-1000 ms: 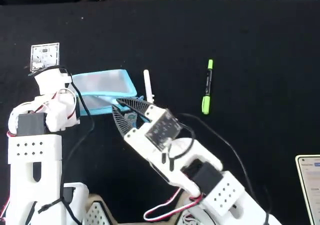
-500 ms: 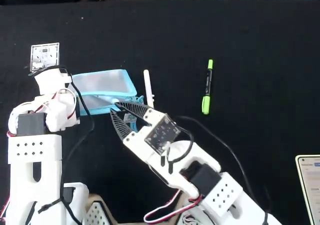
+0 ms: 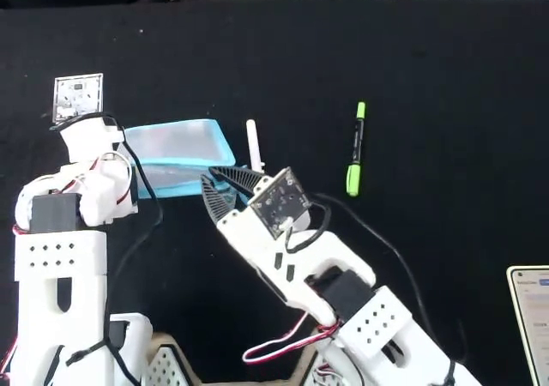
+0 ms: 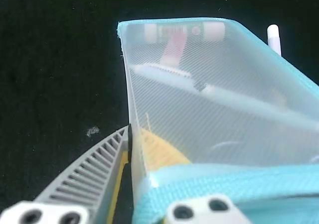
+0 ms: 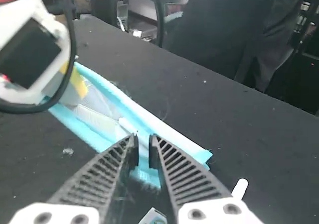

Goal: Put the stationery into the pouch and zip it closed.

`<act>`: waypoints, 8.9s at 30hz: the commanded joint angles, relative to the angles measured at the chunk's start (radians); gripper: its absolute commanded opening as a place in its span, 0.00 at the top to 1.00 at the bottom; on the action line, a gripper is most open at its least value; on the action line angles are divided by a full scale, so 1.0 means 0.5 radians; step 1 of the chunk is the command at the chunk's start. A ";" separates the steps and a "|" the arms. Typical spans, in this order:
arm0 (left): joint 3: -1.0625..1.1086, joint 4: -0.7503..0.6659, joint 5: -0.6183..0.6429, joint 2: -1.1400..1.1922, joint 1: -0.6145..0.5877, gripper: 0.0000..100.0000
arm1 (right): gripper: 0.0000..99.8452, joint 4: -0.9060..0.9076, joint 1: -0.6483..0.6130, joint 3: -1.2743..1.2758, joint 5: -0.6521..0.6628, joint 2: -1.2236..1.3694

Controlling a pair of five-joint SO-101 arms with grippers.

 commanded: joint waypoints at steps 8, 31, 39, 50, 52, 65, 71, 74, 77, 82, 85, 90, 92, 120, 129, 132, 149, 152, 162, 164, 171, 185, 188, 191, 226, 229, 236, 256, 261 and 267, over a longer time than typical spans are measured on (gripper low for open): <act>0.051 0.003 0.031 0.012 -0.032 0.97 | 0.95 0.331 0.206 -0.342 -0.021 -0.232; 0.054 0.003 0.031 0.012 -0.032 0.97 | 0.94 1.138 1.430 -1.069 -0.018 0.772; 0.054 0.003 0.031 0.012 -0.032 0.97 | 0.87 1.138 1.553 -1.490 -0.018 1.502; 0.054 0.003 0.031 0.012 -0.032 0.97 | 0.88 1.439 1.556 -2.631 -0.043 2.748; 0.054 0.003 0.031 0.012 -0.032 0.97 | 0.87 1.568 1.556 -2.908 -0.129 2.966; 0.054 0.003 0.031 0.012 -0.032 0.97 | 0.87 2.351 1.580 -4.804 -0.230 4.239; 0.054 0.003 0.031 0.012 -0.032 0.97 | 0.87 2.575 1.642 -5.596 -0.218 4.712; 0.054 0.003 0.031 0.012 -0.032 0.97 | 0.87 2.621 1.657 -5.857 -0.215 4.887; 0.054 0.003 0.031 0.012 -0.032 0.97 | 0.87 2.605 1.672 -5.976 -0.215 5.007; 0.054 0.003 0.031 0.012 -0.032 0.97 | 0.87 2.541 1.666 -5.989 -0.215 5.108; 0.054 0.003 0.031 0.012 -0.032 0.97 | 0.87 2.476 1.666 -5.989 -0.215 5.160; 0.054 0.003 0.031 0.012 -0.032 0.97 | 0.88 2.449 1.657 -5.986 -0.215 5.246; 0.054 0.003 0.031 0.012 -0.032 0.97 | 0.88 2.455 1.660 -5.992 -0.215 5.249; 0.054 0.003 0.031 0.012 -0.032 0.97 | 0.99 2.955 1.626 -5.890 -0.095 4.908; 0.054 0.003 0.031 0.012 -0.026 0.97 | 0.99 2.946 1.522 -5.034 0.233 4.519; 0.054 0.003 0.031 0.012 -0.032 0.97 | 0.99 2.946 1.482 -4.816 0.334 4.387; 0.054 0.000 0.031 0.012 -0.032 0.97 | 0.99 2.403 1.405 -3.343 0.829 3.442; 0.054 0.000 0.031 0.012 -0.032 0.97 | 0.99 1.998 1.405 -2.791 0.844 3.101; 0.054 0.003 0.031 0.012 -0.032 0.97 | 0.99 1.359 1.178 -1.754 1.123 2.453; 0.054 0.003 0.031 0.012 -0.032 0.97 | 0.97 1.378 1.138 -1.745 1.123 2.457; 0.054 0.003 0.031 0.012 -0.032 0.97 | 0.85 1.602 1.142 -1.892 1.123 2.690; 0.054 0.003 0.031 0.012 -0.032 0.97 | 0.85 2.050 1.126 -2.641 1.120 3.264; 0.054 0.003 0.031 0.012 -0.032 0.97 | 0.88 2.053 1.123 -2.644 1.126 3.313; 0.054 0.003 0.031 0.012 -0.032 0.97 | 0.93 2.050 1.129 -2.644 1.126 3.310; 0.054 0.003 0.031 0.012 -0.032 0.97 | 0.99 1.946 0.411 -1.996 0.068 0.345; 0.054 0.003 0.031 0.012 -0.032 0.97 | 0.99 1.691 0.181 -1.824 -0.025 0.087; 0.054 0.003 0.031 0.012 -0.032 0.97 | 0.99 0.924 -0.135 -1.315 -0.046 -0.364; 0.054 0.003 0.031 0.012 -0.032 0.97 | 0.99 -0.540 -0.196 -0.232 -0.031 -0.646; 0.054 0.000 0.031 0.012 -0.029 0.97 | 0.99 -0.549 -0.203 -0.262 -0.043 -0.628; 0.054 0.000 0.031 0.012 -0.032 0.97 | 0.99 -0.555 -0.190 -0.137 -0.028 -0.624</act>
